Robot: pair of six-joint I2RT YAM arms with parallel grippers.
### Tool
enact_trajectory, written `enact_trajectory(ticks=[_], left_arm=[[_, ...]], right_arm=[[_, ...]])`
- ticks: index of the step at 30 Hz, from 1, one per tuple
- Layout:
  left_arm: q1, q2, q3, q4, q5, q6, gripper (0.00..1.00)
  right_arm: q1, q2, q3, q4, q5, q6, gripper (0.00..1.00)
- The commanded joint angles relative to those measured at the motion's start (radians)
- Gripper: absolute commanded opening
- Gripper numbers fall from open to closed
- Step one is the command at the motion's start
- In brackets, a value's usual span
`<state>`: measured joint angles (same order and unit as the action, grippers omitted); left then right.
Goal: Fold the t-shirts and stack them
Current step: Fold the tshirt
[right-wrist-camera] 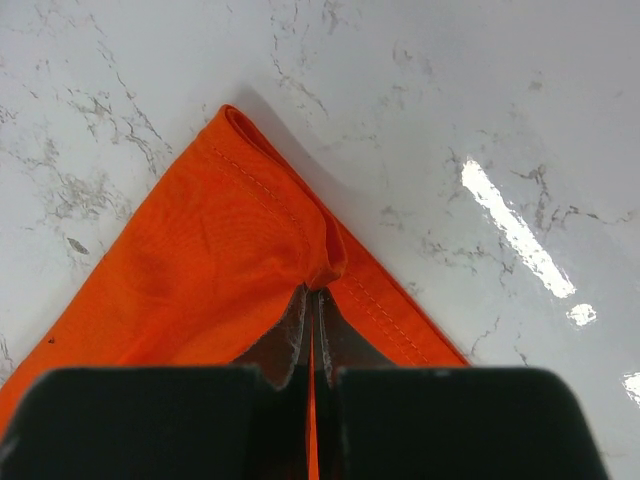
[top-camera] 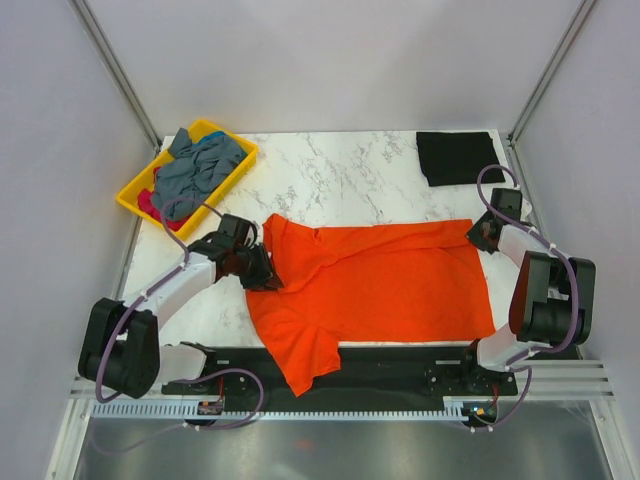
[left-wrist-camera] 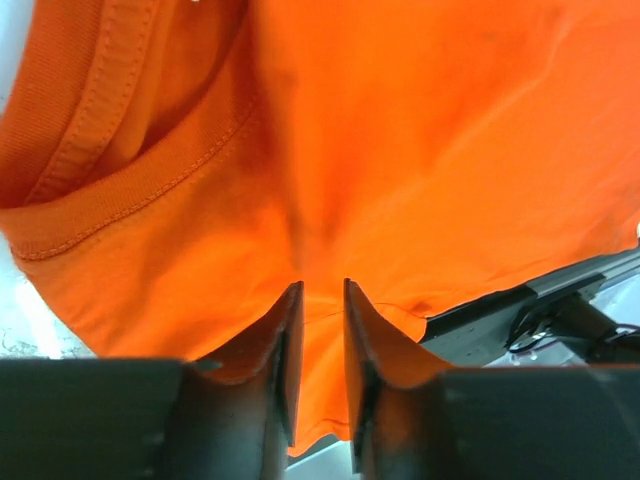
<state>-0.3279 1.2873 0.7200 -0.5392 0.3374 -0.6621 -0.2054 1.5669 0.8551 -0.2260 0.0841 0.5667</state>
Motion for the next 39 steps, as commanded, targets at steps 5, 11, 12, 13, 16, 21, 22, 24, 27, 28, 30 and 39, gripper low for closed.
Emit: enact_trajectory(ticks=[5, 11, 12, 13, 16, 21, 22, 24, 27, 28, 30, 39], left_arm=[[0.026, 0.07, 0.292, -0.03, -0.153, 0.135, 0.49], [0.05, 0.355, 0.579, -0.048, -0.247, 0.283, 0.49], [0.052, 0.387, 0.613, -0.054, -0.255, 0.298, 0.49], [0.059, 0.45, 0.666, -0.061, -0.264, 0.32, 0.46], [0.078, 0.547, 0.74, -0.059, -0.238, 0.352, 0.43], [0.099, 0.664, 0.822, -0.061, -0.198, 0.364, 0.42], [0.108, 0.679, 0.837, -0.061, -0.204, 0.36, 0.42], [0.116, 0.714, 0.846, -0.061, -0.207, 0.351, 0.43], [0.124, 0.76, 0.877, -0.058, -0.198, 0.343, 0.43], [0.124, 0.768, 0.881, -0.053, -0.192, 0.341, 0.43], [0.124, 0.79, 0.894, -0.045, -0.186, 0.34, 0.39], [0.141, 0.773, 0.875, -0.045, -0.267, 0.282, 0.02]], right_arm=[[-0.003, -0.01, 0.013, -0.001, 0.013, -0.025, 0.0], [-0.005, -0.016, 0.015, 0.001, -0.006, -0.027, 0.0], [-0.003, -0.015, 0.015, 0.001, -0.006, -0.027, 0.0], [-0.005, -0.016, 0.016, -0.001, -0.006, -0.028, 0.0], [-0.003, -0.013, 0.018, 0.002, -0.006, -0.03, 0.0], [-0.003, -0.001, 0.019, 0.008, -0.001, -0.031, 0.0], [-0.003, 0.001, 0.019, 0.011, -0.001, -0.033, 0.0], [-0.003, 0.01, 0.019, 0.013, 0.002, -0.033, 0.0], [-0.005, 0.015, 0.018, 0.013, 0.005, -0.034, 0.0], [-0.006, 0.016, 0.016, 0.014, 0.005, -0.034, 0.0], [-0.008, 0.015, 0.016, 0.016, 0.006, -0.034, 0.0], [-0.023, 0.024, 0.01, 0.02, 0.039, -0.016, 0.0]])
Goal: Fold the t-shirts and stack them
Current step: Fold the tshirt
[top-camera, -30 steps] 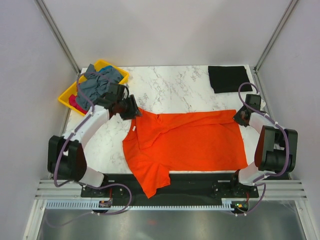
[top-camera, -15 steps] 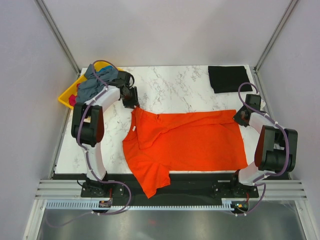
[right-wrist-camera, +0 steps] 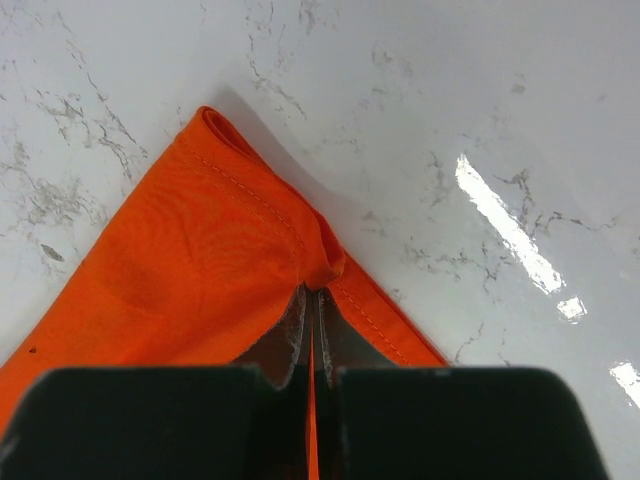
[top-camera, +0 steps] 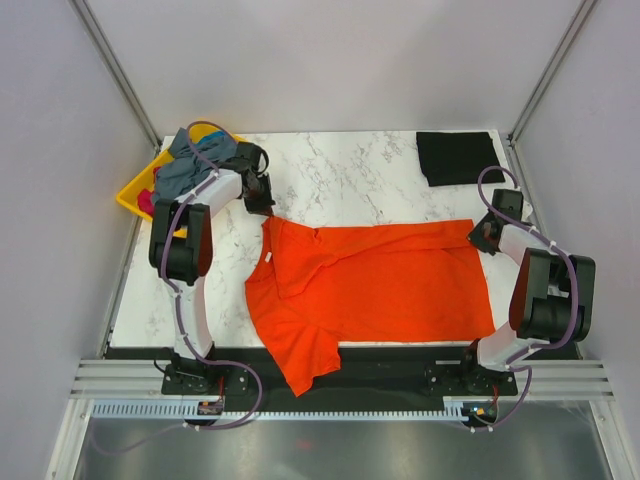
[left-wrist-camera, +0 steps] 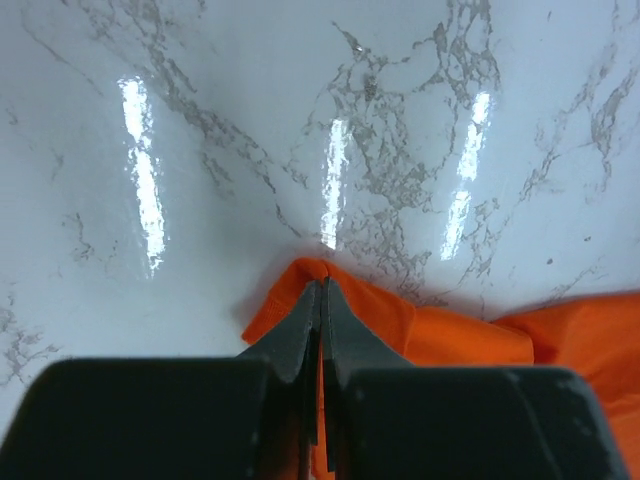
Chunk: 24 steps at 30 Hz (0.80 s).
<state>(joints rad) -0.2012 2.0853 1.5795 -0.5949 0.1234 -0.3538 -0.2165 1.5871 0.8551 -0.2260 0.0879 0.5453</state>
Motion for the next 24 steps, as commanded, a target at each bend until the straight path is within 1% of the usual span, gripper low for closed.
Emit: enact_trajectory(ticks=[1, 3, 4, 10, 16, 21, 22, 23, 24], left_arm=[[0.017, -0.031, 0.011, 0.012, -0.091, -0.039, 0.02], [0.022, -0.054, -0.004, 0.01, -0.12, -0.062, 0.02], [0.023, -0.06, -0.007, 0.01, -0.166, -0.082, 0.02], [0.031, -0.067, -0.009, -0.003, -0.237, -0.148, 0.02], [0.045, -0.051, -0.001, -0.006, -0.254, -0.186, 0.02], [0.046, -0.042, 0.033, -0.011, -0.232, -0.171, 0.02], [0.046, -0.051, 0.039, -0.017, -0.231, -0.166, 0.03], [0.046, -0.06, 0.042, -0.029, -0.232, -0.16, 0.08], [0.046, -0.073, 0.042, -0.034, -0.244, -0.148, 0.19]], right_arm=[[-0.015, 0.002, 0.007, 0.02, 0.035, 0.008, 0.0], [-0.018, -0.006, -0.002, 0.028, 0.047, 0.016, 0.0], [-0.018, -0.015, -0.011, 0.033, 0.05, 0.021, 0.0], [-0.018, -0.048, -0.031, 0.04, 0.085, 0.035, 0.0], [-0.021, -0.078, -0.05, 0.043, 0.13, 0.057, 0.0], [-0.021, -0.073, -0.054, 0.066, 0.073, 0.064, 0.0], [-0.02, -0.073, -0.054, 0.071, 0.038, 0.068, 0.0], [-0.02, -0.075, -0.056, 0.07, 0.023, 0.068, 0.0], [-0.02, -0.081, -0.057, 0.065, 0.012, 0.073, 0.0]])
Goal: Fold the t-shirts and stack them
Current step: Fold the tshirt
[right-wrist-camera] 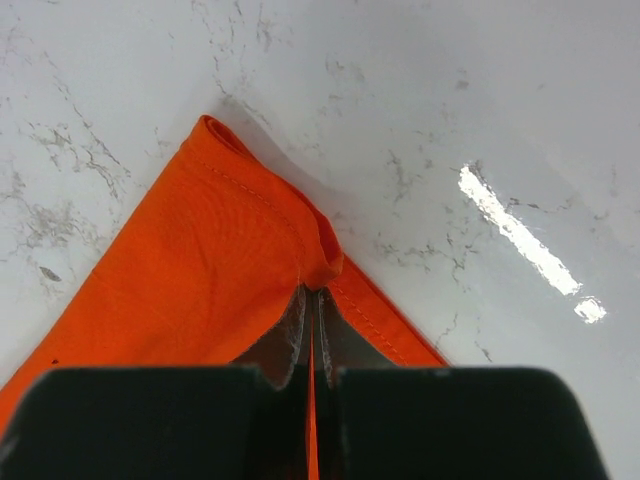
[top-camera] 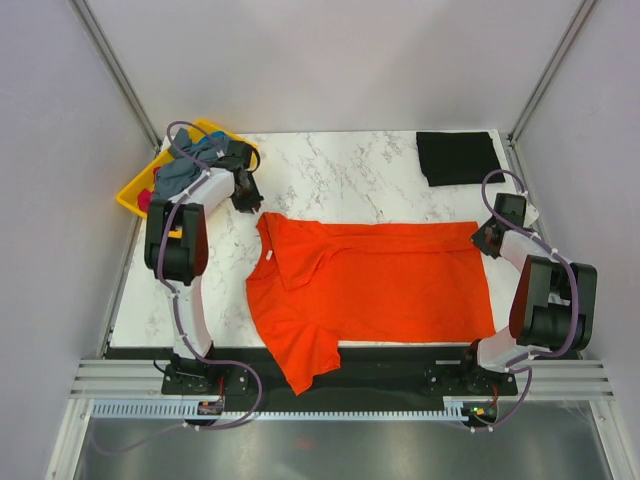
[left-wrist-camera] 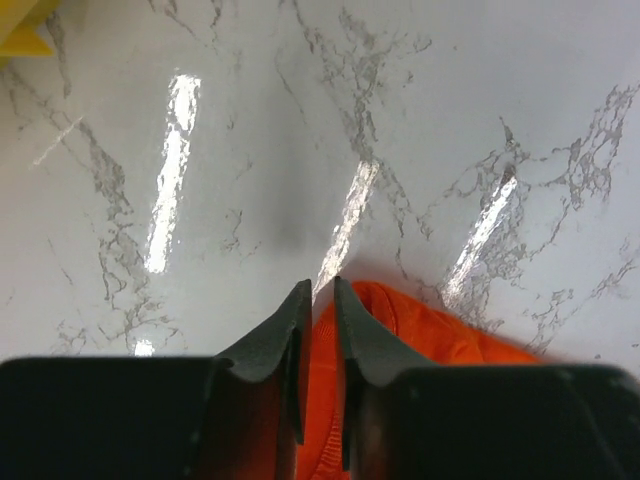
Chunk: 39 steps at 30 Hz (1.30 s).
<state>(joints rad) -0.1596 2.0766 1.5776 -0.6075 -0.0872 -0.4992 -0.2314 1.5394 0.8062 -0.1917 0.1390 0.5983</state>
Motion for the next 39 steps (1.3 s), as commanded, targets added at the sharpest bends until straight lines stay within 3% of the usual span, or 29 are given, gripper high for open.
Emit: enact_trajectory(ticks=[1, 7, 10, 12, 14, 17, 22, 27, 33, 37, 39], left_arm=[[0.005, -0.102, 0.041, -0.024, -0.042, 0.004, 0.24], [-0.061, -0.301, -0.074, -0.035, -0.025, 0.139, 0.31], [-0.092, -0.432, -0.198, -0.026, 0.145, 0.105, 0.32], [-0.095, -0.512, -0.304, -0.006, 0.278, 0.074, 0.32], [-0.103, -0.558, -0.387, -0.008, 0.306, 0.068, 0.33], [-0.103, -0.648, -0.479, -0.003, 0.374, 0.044, 0.39], [-0.109, -0.691, -0.593, 0.044, 0.444, 0.016, 0.45], [-0.121, -0.702, -0.731, 0.156, 0.491, -0.07, 0.46], [-0.141, -0.673, -0.786, 0.228, 0.454, -0.116, 0.46], [-0.143, -0.645, -0.812, 0.279, 0.439, -0.136, 0.46], [-0.143, -0.612, -0.812, 0.29, 0.435, -0.139, 0.46]], right_arm=[[-0.006, -0.036, -0.01, 0.028, -0.048, 0.02, 0.0], [-0.006, -0.032, -0.001, -0.003, -0.105, 0.026, 0.02], [-0.005, 0.005, 0.04, -0.055, -0.134, 0.011, 0.06], [-0.005, 0.007, 0.069, -0.098, -0.131, -0.003, 0.11], [-0.006, -0.007, 0.088, -0.142, -0.125, 0.006, 0.23], [-0.006, -0.054, 0.114, -0.193, -0.116, 0.027, 0.34], [0.013, -0.137, 0.136, -0.226, -0.169, 0.066, 0.38], [0.171, -0.211, 0.088, -0.2, -0.199, 0.124, 0.38], [0.481, -0.251, -0.074, 0.032, -0.193, 0.377, 0.39], [0.659, -0.171, -0.108, 0.217, -0.145, 0.501, 0.38], [0.762, -0.084, -0.052, 0.224, -0.087, 0.518, 0.38]])
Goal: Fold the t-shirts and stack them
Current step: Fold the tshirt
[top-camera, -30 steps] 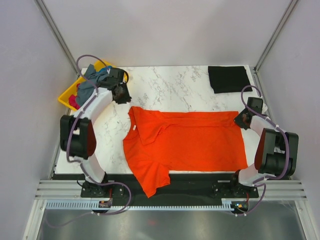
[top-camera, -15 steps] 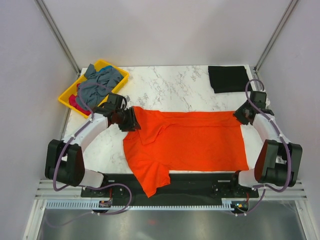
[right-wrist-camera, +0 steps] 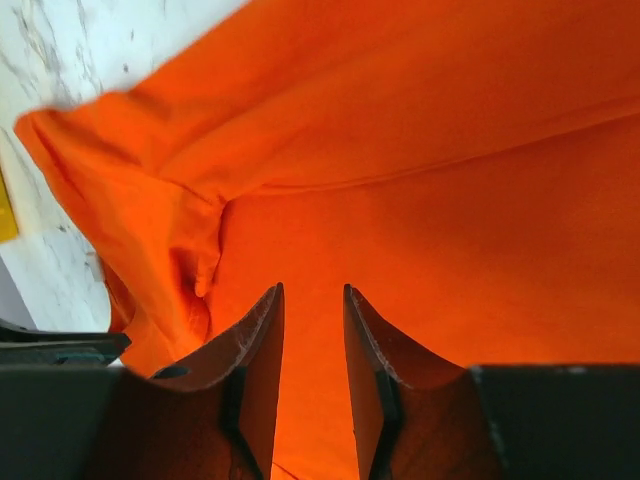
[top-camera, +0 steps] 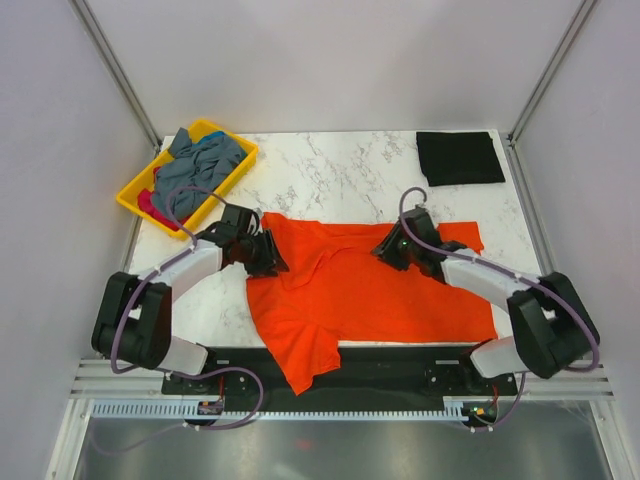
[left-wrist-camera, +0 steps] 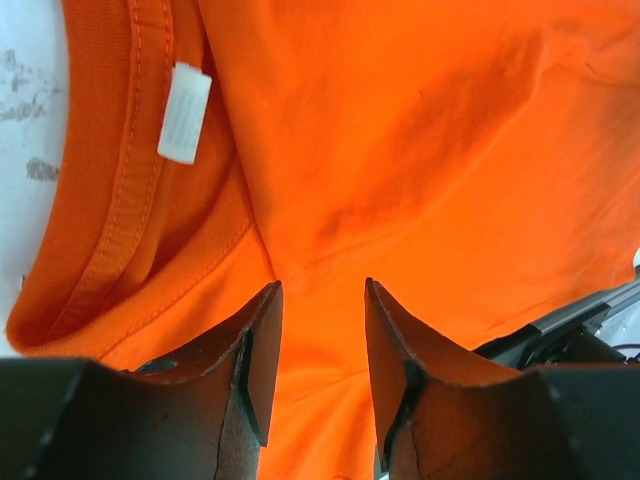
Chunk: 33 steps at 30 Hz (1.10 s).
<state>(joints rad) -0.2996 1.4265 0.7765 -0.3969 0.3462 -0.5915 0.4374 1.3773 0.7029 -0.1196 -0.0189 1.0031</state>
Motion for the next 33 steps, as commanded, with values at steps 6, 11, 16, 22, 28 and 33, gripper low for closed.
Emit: enact_trajectory(ticks=[6, 11, 16, 22, 28, 33], left_arm=[[-0.003, 0.078, -0.016, 0.122, 0.017, -0.06, 0.46], [-0.004, 0.089, -0.014, 0.127, 0.001, -0.059, 0.45], [-0.009, 0.101, -0.019, 0.127, -0.004, -0.06, 0.42], [-0.016, 0.08, -0.028, 0.125, -0.019, -0.06, 0.42], [-0.038, 0.054, -0.046, 0.125, -0.058, -0.07, 0.45], [-0.075, 0.031, -0.048, 0.101, -0.104, -0.07, 0.46]], right_arm=[[0.25, 0.258, 0.164, 0.193, 0.114, 0.19, 0.37], [0.311, 0.363, 0.217, 0.222, 0.109, 0.252, 0.36], [0.331, 0.434, 0.251, 0.23, 0.093, 0.281, 0.35], [0.336, 0.456, 0.262, 0.239, 0.091, 0.293, 0.34], [0.35, 0.477, 0.267, 0.247, 0.083, 0.308, 0.32], [0.351, 0.502, 0.274, 0.25, 0.074, 0.315, 0.29]])
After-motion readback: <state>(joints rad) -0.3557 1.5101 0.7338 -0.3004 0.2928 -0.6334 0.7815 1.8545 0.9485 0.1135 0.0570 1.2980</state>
